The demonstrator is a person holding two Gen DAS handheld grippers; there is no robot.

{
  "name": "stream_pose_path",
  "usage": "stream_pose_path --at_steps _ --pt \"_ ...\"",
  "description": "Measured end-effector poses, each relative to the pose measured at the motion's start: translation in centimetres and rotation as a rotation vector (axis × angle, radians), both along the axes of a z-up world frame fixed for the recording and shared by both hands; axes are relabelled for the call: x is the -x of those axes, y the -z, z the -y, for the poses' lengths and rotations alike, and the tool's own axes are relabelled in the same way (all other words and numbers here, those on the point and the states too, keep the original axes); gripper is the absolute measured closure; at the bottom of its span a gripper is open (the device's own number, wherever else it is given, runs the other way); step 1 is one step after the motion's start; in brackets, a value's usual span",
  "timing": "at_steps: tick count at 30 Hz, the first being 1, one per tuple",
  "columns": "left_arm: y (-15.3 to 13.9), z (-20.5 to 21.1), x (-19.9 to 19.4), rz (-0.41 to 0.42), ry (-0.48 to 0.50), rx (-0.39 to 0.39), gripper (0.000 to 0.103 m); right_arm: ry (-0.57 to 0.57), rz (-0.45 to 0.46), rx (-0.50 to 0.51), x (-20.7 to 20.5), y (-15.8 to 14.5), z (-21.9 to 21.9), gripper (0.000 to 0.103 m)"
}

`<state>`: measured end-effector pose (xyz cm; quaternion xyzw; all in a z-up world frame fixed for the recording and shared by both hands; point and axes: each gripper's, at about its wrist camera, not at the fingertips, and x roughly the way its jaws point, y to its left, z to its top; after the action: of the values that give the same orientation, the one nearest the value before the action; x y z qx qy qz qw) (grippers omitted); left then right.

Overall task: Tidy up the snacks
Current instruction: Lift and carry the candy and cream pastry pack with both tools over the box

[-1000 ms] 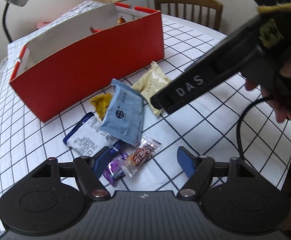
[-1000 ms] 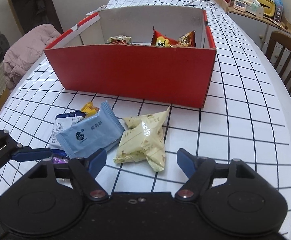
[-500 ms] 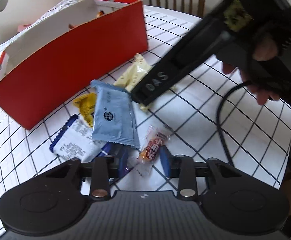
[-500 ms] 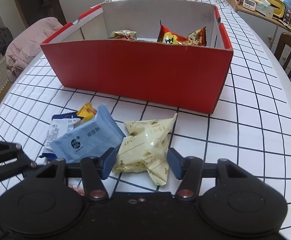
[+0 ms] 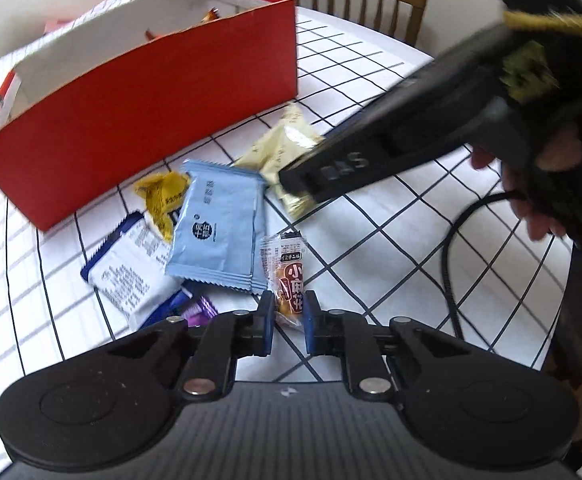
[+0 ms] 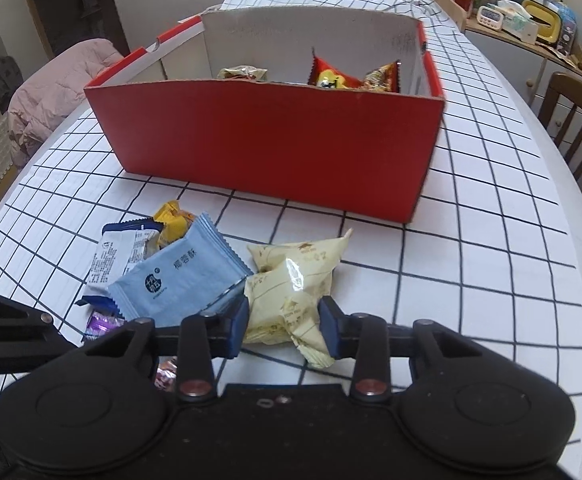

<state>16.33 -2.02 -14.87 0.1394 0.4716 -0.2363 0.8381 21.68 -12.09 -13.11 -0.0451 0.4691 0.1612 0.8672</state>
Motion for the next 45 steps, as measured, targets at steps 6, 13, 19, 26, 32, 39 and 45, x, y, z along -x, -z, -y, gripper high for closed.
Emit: stream_pose_path --at_steps 6,13,19,26,32,39,45 --pt "-0.8 -1.5 0.1 -0.037 -0.077 0.050 0.089 0.021 0.005 -0.021 1.6 -0.7 1.2 0.070" --pt "-1.6 -2.3 1.2 -0.060 -0.155 0.087 0.089 0.045 0.005 -0.060 3.7 -1.5 2.4 0.073" --pt "-2.7 -2.9 2.3 -0.065 -0.212 0.106 0.089 0.046 0.019 -0.078 5.7 -2.3 2.6 0.074" --pt "-3.8 -3.4 3.1 -0.038 -0.260 0.107 0.089 0.042 0.046 -0.106 7.6 -4.2 2.9 0.075" --pt "-5.7 -4.3 2.9 -0.015 -0.307 0.126 0.089 0.038 0.089 -0.132 8.0 -6.6 2.9 0.075" --pt "-9.4 -5.4 1.8 0.046 -0.366 0.141 0.089 0.023 0.153 -0.139 7.2 -10.2 2.7 0.075" --pt "-12.6 -6.1 0.2 0.133 -0.378 0.162 0.089 0.014 0.223 -0.139 5.4 -13.0 2.5 0.075"
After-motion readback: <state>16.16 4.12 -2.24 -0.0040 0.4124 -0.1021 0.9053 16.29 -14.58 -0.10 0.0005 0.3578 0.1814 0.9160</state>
